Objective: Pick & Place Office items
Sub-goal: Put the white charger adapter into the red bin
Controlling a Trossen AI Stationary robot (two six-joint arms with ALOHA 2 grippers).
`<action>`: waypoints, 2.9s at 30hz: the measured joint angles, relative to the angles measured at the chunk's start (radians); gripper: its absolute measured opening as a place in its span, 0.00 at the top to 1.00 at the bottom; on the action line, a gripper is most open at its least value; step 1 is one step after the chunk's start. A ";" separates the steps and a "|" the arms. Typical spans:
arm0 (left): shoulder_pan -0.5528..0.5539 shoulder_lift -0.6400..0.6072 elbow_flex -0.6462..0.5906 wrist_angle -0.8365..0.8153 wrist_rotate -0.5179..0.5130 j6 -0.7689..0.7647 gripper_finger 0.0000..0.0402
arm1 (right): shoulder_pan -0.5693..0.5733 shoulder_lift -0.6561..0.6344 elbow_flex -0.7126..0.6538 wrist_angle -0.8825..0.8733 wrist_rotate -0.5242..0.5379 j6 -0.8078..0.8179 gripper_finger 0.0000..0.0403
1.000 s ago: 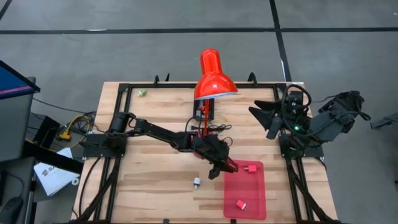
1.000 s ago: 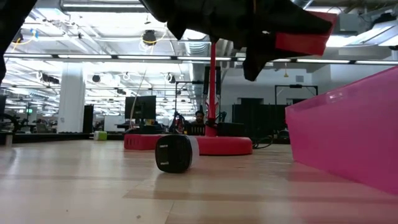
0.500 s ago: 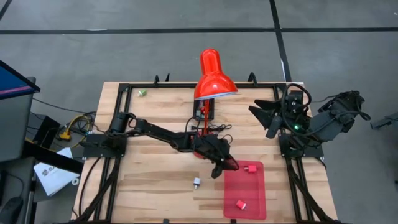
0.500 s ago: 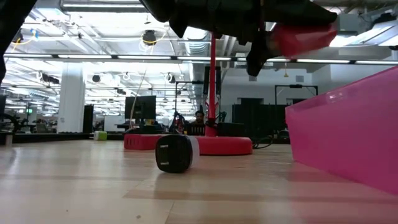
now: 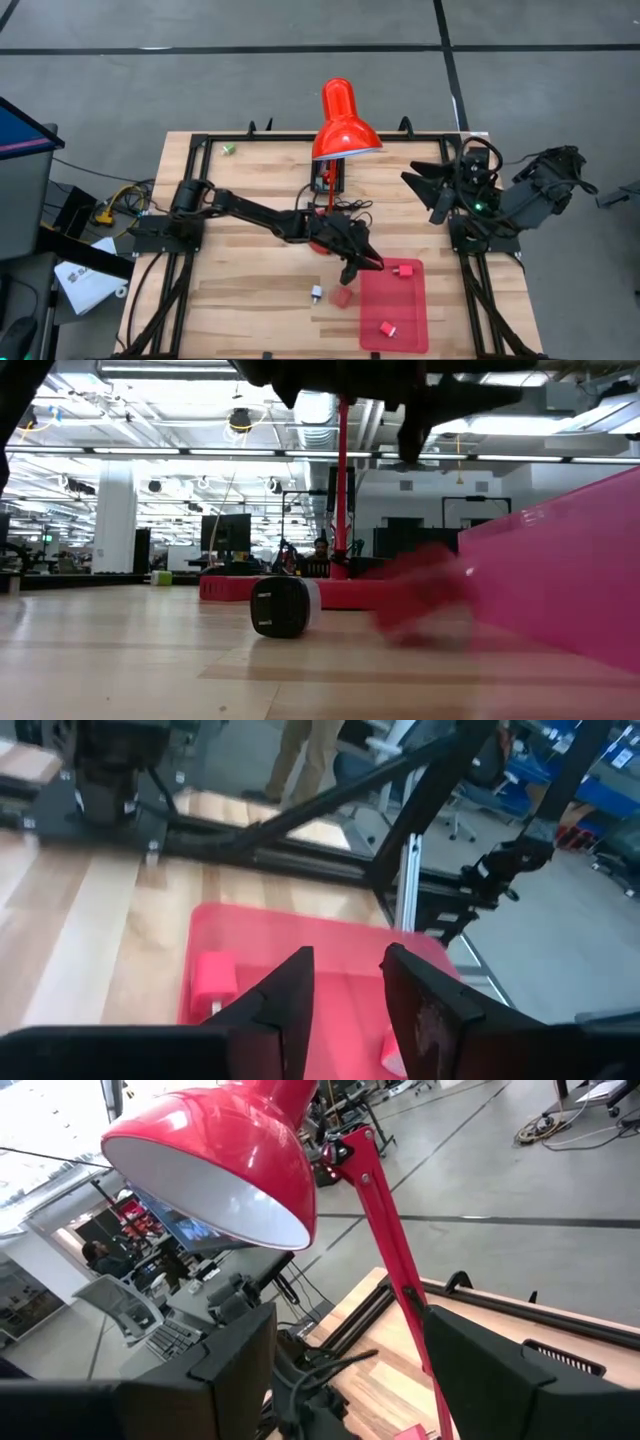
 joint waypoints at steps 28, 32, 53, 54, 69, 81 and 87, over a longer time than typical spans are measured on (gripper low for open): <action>-0.210 -0.554 -0.562 -0.447 -0.099 0.441 0.51 | 0.072 0.033 -0.001 0.005 0.112 0.002 0.39; -0.270 -0.531 -0.600 -0.339 -0.186 0.557 0.46 | 0.072 0.033 -0.001 0.006 0.113 0.004 0.39; -0.204 -0.290 -0.600 -0.168 -0.071 0.594 0.40 | 0.088 0.076 0.000 0.062 0.141 0.028 0.39; -0.199 -0.283 -0.600 -0.172 -0.069 0.594 0.40 | 0.095 0.078 0.000 0.062 0.146 0.034 0.39; -0.185 -0.214 -0.600 -0.158 -0.043 0.624 0.49 | 0.169 0.080 0.000 0.089 0.244 0.034 0.39; -0.185 -0.224 -0.599 -0.182 -0.044 0.494 0.70 | 0.177 0.080 0.000 0.084 0.262 0.034 0.39; -0.178 -0.332 -0.602 -0.305 -0.082 0.473 0.70 | 0.177 0.080 0.000 0.092 0.262 0.034 0.39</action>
